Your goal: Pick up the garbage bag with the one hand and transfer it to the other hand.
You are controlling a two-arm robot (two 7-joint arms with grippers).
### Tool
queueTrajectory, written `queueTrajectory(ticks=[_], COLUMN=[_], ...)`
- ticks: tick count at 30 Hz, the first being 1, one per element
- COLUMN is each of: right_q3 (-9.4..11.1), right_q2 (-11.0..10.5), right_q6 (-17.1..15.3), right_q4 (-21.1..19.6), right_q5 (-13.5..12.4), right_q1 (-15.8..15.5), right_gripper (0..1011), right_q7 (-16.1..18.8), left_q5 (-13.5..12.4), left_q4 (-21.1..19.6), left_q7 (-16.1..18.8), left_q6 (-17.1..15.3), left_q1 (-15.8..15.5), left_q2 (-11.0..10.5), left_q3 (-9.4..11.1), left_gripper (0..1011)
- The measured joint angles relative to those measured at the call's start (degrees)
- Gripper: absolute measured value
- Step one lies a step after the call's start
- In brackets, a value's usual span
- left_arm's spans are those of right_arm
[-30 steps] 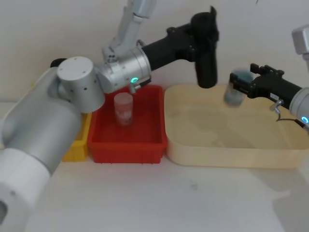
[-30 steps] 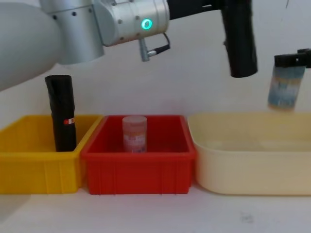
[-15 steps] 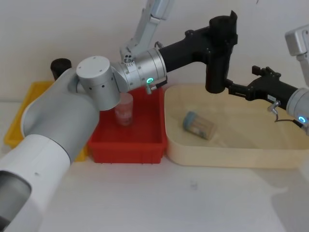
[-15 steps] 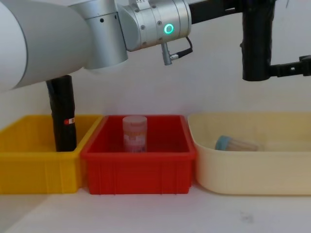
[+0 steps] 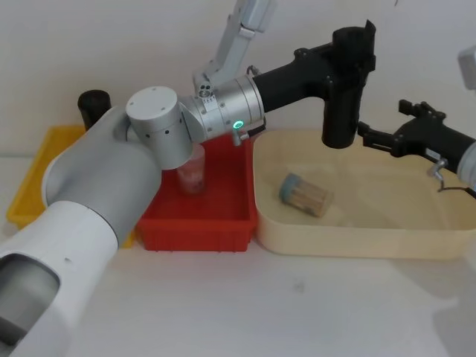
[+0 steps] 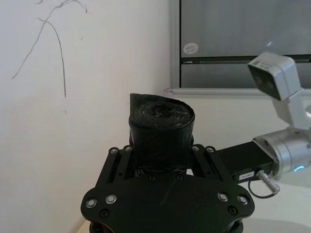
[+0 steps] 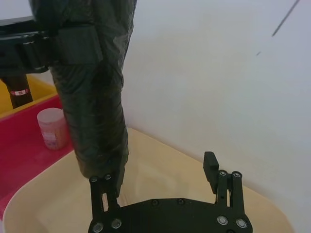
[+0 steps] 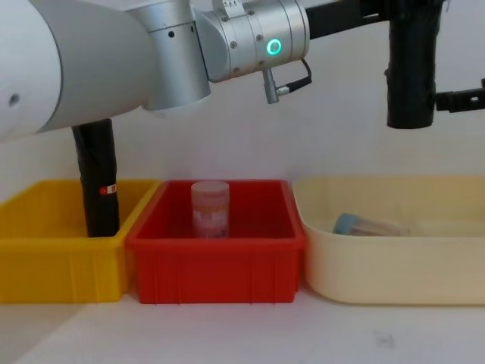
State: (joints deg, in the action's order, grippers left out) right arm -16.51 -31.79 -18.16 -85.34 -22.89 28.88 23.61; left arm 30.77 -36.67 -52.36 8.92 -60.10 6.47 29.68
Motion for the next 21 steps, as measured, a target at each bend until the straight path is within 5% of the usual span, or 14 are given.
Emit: queueTrajectory(ticks=[21], right_q3=[4.7], right_q2=[-5.7], right_q6=[-1.6], right_q4=[-6.2], right_q5=[-5.6], right_q1=[-6.9], right_gripper=[1004], right_q7=[2.7], left_q5=[0.2], left_q4=[1.3], left_q7=[-0.6], left_q6=[0.5], left_q1=[-0.6], left_q2=[0.5], left_q3=[0.1], left_gripper=[460])
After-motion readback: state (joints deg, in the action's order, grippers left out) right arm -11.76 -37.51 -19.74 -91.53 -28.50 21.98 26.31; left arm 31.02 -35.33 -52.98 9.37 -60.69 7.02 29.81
